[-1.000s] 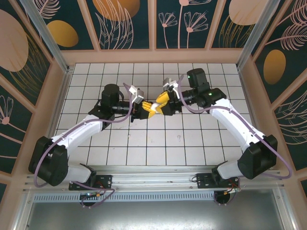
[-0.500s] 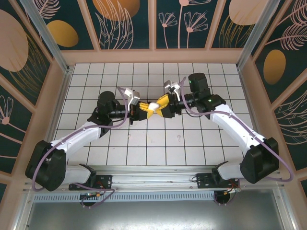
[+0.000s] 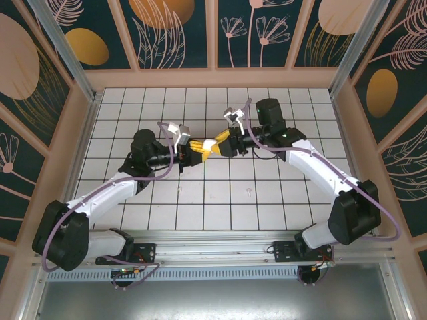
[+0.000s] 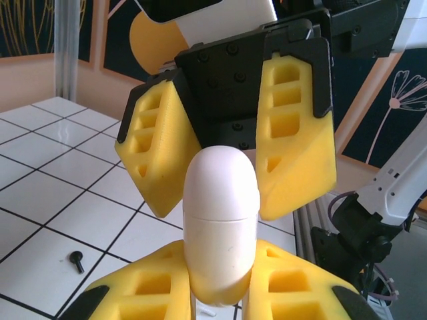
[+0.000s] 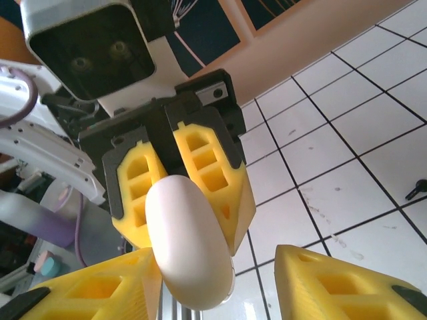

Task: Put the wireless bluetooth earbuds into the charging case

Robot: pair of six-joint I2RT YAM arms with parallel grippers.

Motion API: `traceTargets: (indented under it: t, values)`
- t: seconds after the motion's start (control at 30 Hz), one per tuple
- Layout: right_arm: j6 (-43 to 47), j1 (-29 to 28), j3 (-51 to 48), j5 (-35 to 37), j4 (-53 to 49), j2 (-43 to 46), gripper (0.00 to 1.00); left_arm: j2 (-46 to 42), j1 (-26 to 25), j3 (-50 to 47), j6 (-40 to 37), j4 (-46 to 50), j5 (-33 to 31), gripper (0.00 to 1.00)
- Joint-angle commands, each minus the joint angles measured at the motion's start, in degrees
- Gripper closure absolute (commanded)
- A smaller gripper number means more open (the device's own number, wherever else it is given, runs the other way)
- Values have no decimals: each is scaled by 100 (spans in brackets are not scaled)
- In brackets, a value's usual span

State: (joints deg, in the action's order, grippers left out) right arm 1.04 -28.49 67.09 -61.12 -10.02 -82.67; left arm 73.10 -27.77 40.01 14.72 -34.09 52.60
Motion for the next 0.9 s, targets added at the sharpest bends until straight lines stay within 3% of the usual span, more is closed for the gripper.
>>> traceTargets:
  t: [0.0,0.5,0.73,0.87]
  values:
    - [-629,168,151,346,659,-130,52,-173,-79,-94,-66,-184,437,97]
    - [-1394,281,276,737,353,-363,52,-180,-78,-133,-101,-221,152,98]
    - [-2047,486,-292,2010,550,532,51,-217,-80,-367,-180,-304,-428,98]
    - [-2399,730,-770,2893,108,1103,52,-265,-79,-560,-146,-472,-687,98]
